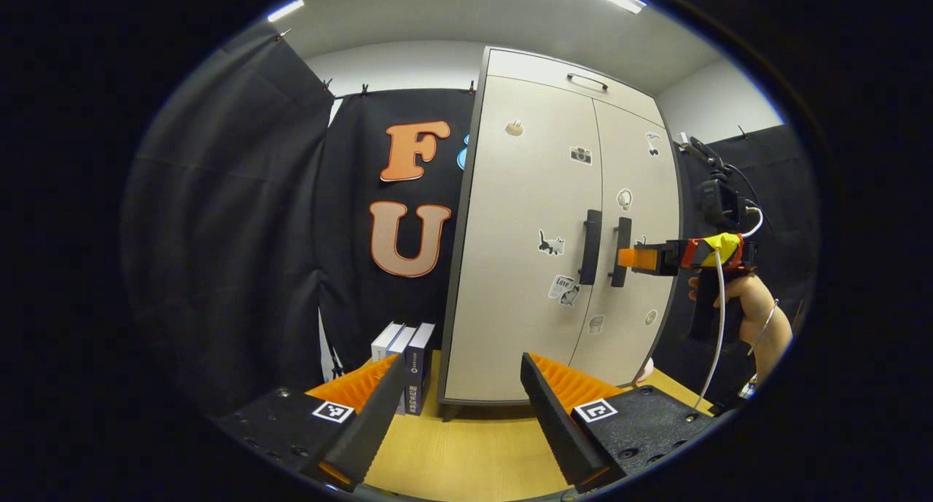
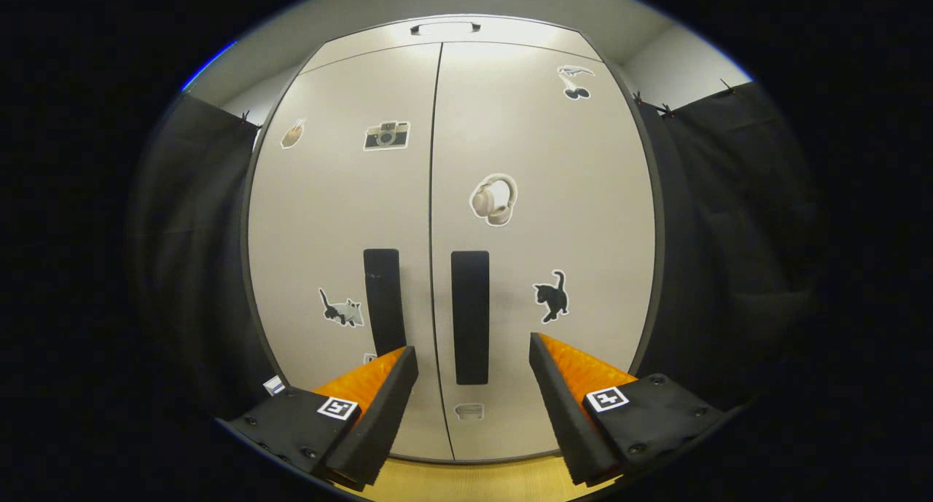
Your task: Open the right door of the double-door shoe cabinet with the right hand, and open the left door with the left hand.
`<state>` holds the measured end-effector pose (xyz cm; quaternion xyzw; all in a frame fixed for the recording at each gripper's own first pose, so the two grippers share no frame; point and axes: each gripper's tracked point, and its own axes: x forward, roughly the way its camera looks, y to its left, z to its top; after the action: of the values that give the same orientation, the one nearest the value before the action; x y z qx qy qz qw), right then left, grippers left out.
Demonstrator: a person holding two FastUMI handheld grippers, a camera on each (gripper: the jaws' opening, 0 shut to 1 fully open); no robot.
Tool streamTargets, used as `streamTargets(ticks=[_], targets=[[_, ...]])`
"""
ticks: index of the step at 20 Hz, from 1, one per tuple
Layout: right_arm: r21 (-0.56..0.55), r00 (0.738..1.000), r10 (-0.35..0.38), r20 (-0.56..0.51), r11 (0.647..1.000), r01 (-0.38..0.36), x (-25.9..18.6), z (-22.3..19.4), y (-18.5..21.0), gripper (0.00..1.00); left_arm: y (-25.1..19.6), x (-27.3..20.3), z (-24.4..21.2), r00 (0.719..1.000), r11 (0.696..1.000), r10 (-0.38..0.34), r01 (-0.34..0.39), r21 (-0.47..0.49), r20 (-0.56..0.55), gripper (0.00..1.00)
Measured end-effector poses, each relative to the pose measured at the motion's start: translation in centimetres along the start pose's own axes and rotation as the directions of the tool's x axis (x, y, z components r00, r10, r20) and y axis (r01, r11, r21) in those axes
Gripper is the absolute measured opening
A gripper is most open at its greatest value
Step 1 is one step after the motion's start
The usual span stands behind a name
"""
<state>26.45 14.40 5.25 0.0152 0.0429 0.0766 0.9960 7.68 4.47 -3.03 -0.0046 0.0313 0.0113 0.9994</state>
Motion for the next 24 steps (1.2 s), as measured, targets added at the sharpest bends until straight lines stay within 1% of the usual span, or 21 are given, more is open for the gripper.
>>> streamTargets(ticks=[1, 3, 4, 6, 7, 12, 14, 15, 16, 17, 20, 21, 22, 24], targets=[[-0.008, 1.0, -0.002, -0.002, 1.0, 0.002, 0.8, -0.1, 0.1, 0.89, 0.3, 0.2, 0.0, 1.0, 1.0, 0.007, -0.007, 0.007, 0.002, 0.95], [-0.014, 1.0, 0.001, -0.007, 1.0, -0.001, 2.1, -0.2, 0.6, 0.86, 0.8, 0.5, 0.1, 1.0, 1.0, 0.019, -0.019, 0.013, 0.002, 0.95], [-0.012, 1.0, -0.007, -0.009, 1.0, 0.007, 2.6, -0.3, 0.6, 0.78, 0.9, 0.7, 0.2, 1.0, 1.0, 0.021, -0.021, 0.012, 0.001, 0.95], [-0.001, 1.0, -0.016, -0.018, 1.0, 0.016, 3.5, -0.5, 0.6, 0.65, 1.2, 1.1, 0.2, 1.0, 1.0, 0.025, -0.025, 0.013, 0.0, 0.95], [0.001, 1.0, -0.018, -0.023, 1.0, 0.018, 3.8, -0.7, 0.6, 0.63, 1.2, 1.3, 0.1, 1.0, 0.999, 0.027, -0.027, 0.017, -0.001, 0.95], [0.014, 0.999, -0.034, -0.038, 0.999, 0.034, 4.4, -1.1, 0.4, 0.63, 1.4, 1.5, 0.3, 1.0, 0.999, 0.029, -0.029, 0.018, -0.009, 0.94], [0.014, 0.999, -0.024, -0.031, 1.0, 0.024, 4.5, -0.8, 0.7, 0.63, 1.3, 1.5, 0.4, 1.0, 0.999, 0.027, -0.027, 0.017, -0.008, 0.94], [0.004, 0.998, -0.057, -0.027, 0.998, 0.058, 4.4, -0.6, 0.2, 0.63, 1.3, 1.6, 0.4, 1.0, 1.0, 0.026, -0.026, 0.017, -0.005, 0.94], [0.008, 0.998, -0.054, -0.022, 0.999, 0.054, 4.7, -0.6, 0.1, 0.62, 1.4, 1.5, 0.4, 1.0, 1.0, 0.027, -0.027, 0.017, -0.004, 0.94], [0.01, 0.998, -0.055, -0.024, 0.998, 0.055, 5.1, -0.8, 0.0, 0.43, 1.5, 1.4, 0.4, 1.0, 0.999, 0.028, -0.028, 0.016, -0.004, 0.94], [0.01, 0.997, -0.062, -0.038, 0.998, 0.062, 4.4, -1.2, 0.0, 0.47, 1.9, 0.9, 0.1, 0.999, 0.999, 0.036, -0.036, 0.012, -0.01, 0.94], [0.009, 0.996, -0.079, -0.039, 0.997, 0.08, 5.5, -1.3, -0.2, 0.48, 2.0, 0.7, 0.0, 0.999, 0.999, 0.04, -0.04, 0.012, -0.01, 0.94], [0.011, 0.996, -0.078, -0.038, 0.997, 0.078, 4.8, -1.2, -0.1, 0.38, 2.3, 0.5, -0.1, 0.999, 0.999, 0.045, -0.045, 0.011, -0.011, 0.94], [-0.001, 0.996, -0.082, -0.034, 0.997, 0.082, 4.8, -1.3, -0.1, 0.41, 2.6, 0.0, -0.2, 0.999, 0.999, 0.052, -0.052, 0.011, -0.013, 0.94]])
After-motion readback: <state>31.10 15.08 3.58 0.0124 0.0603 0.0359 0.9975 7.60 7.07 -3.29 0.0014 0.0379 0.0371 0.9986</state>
